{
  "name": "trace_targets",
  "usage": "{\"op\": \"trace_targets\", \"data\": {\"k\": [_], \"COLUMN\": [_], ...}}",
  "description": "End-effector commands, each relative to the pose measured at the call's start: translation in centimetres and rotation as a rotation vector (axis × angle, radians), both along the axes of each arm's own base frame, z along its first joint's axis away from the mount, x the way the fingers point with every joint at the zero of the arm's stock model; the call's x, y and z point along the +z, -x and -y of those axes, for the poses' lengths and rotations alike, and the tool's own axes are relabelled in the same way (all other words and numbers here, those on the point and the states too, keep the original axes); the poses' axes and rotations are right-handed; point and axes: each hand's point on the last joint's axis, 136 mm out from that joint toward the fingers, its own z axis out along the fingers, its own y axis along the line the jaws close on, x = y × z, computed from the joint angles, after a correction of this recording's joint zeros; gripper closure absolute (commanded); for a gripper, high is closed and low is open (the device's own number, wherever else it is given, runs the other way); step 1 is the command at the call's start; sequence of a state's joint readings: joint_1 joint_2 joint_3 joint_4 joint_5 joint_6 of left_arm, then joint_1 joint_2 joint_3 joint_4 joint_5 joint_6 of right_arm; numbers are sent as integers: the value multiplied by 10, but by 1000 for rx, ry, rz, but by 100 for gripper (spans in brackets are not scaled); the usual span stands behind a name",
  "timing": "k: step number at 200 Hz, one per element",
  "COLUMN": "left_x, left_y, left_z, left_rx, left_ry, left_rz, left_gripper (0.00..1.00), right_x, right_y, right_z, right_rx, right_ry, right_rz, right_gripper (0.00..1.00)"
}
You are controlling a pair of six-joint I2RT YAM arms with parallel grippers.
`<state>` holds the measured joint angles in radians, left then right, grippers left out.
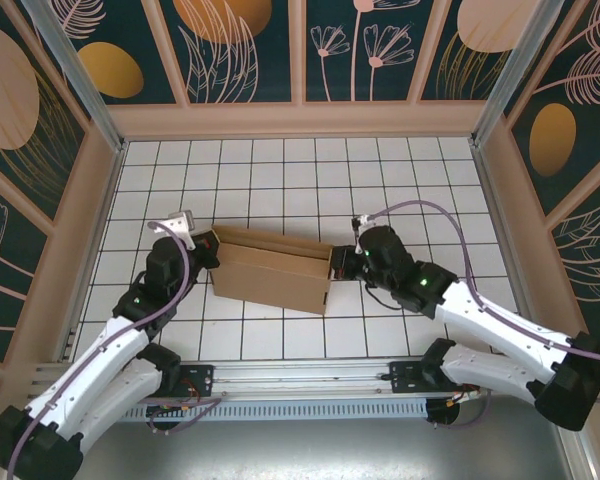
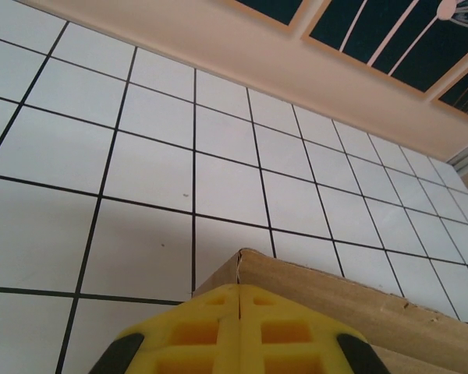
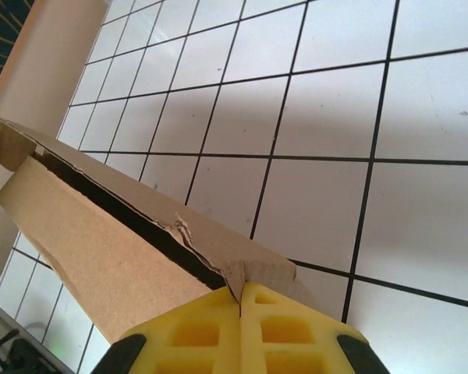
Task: Fold the paper box
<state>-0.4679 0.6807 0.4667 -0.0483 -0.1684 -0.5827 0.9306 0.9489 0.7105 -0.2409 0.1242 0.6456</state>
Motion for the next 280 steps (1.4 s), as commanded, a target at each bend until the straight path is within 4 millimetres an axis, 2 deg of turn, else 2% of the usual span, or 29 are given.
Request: {"op": "trace_targets", "data": {"k": [1,53,79,102,108,118,127,145,165,186,201,224,235,253,272,280], "left_x": [4,6,6,7,7,7,8,9,10,11,12,16,16,13,12,13], "left_y": [6,14,16,16,17,17,17,18,17,17,16,13,12,9,6,6], "left_z": [9,5,2,2,3,3,4,6,8,9,10,7,8,11,13,14], "left_rx": [-43,-50,-52,-60,-65,-71,-74,-89,-99,-104,-108,-77,-79,-86,-95,-101], "left_ry": [53,77,37,14,11,8,11,6,3,3,13,31,29,18,-11,-16], "left_rz": [26,109,129,141,145,153,159,169,174,173,170,162,156,140,126,128], "left_gripper": [100,100,100,100,100,100,100,100,100,100,100,100,100,100,100,100], "right_x": [19,25,36,58,67,81,91,106,110,114,110,86,81,95,114,116], "right_y": [0,21,27,38,43,52,58,67,69,60,51,28,18,11,9,8], "right_z": [-10,-28,-29,-28,-29,-30,-30,-29,-29,-24,-21,-11,-3,4,5,0], "right_rx": [8,117,177,272,311,375,427,515,585,595,602,463,375,312,336,409], "right_ry": [-38,-34,-30,-18,-16,-8,7,59,103,147,121,161,165,126,137,181], "right_rz": [137,237,298,401,432,471,495,533,545,537,473,396,380,416,512,546], "right_gripper": [100,99,81,66,61,43,36,33,30,27,27,28,31,39,41,38]}}
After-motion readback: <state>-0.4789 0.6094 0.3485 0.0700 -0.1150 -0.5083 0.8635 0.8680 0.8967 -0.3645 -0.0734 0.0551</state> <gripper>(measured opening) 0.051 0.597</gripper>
